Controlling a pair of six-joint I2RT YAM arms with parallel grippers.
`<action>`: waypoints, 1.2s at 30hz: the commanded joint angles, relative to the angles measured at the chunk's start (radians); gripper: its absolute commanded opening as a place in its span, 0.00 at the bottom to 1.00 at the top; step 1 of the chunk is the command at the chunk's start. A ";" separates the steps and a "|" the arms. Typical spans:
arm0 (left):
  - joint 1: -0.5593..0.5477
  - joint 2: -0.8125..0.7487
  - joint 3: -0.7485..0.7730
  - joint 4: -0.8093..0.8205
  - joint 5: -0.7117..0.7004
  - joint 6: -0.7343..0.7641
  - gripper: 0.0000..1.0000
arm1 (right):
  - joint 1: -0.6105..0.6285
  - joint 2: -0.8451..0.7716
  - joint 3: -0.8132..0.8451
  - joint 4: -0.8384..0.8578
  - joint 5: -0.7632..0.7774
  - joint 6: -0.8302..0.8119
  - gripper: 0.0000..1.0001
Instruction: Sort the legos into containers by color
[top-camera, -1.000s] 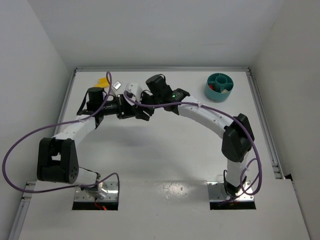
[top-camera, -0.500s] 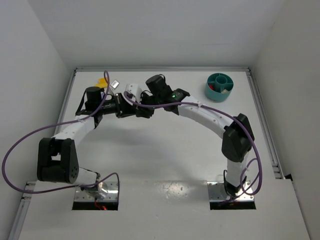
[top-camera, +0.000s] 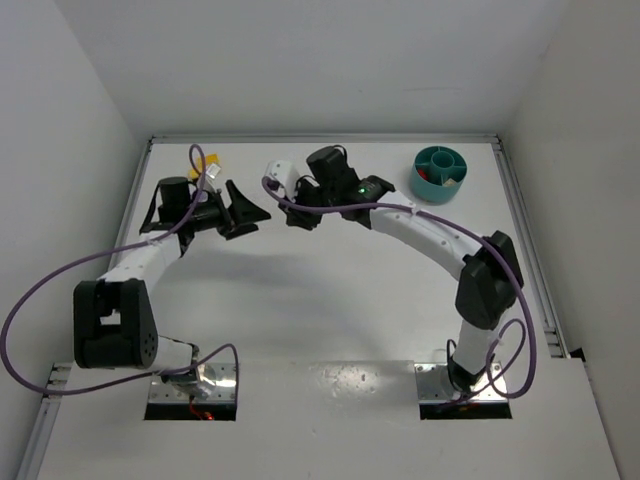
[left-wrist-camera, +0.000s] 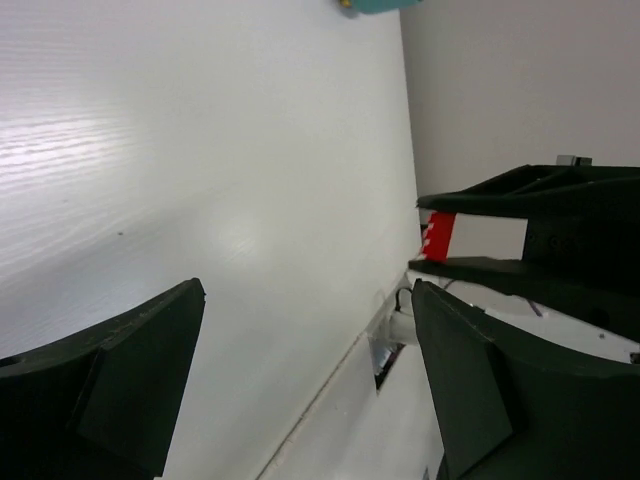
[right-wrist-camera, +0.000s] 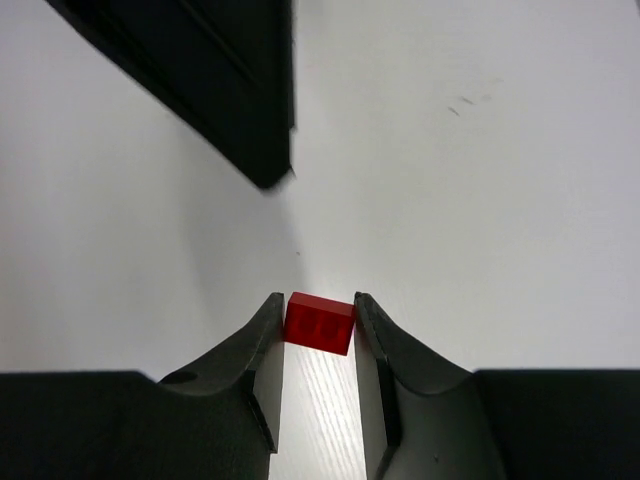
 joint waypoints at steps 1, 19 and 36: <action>0.045 -0.048 0.027 -0.051 -0.071 0.056 0.91 | -0.049 -0.081 -0.056 0.050 0.078 0.010 0.14; 0.013 0.034 0.488 -0.493 -0.761 0.530 1.00 | -0.592 0.088 0.087 -0.123 0.312 0.174 0.13; -0.074 0.045 0.517 -0.493 -0.871 0.539 1.00 | -0.685 0.266 0.294 -0.185 0.490 0.225 0.13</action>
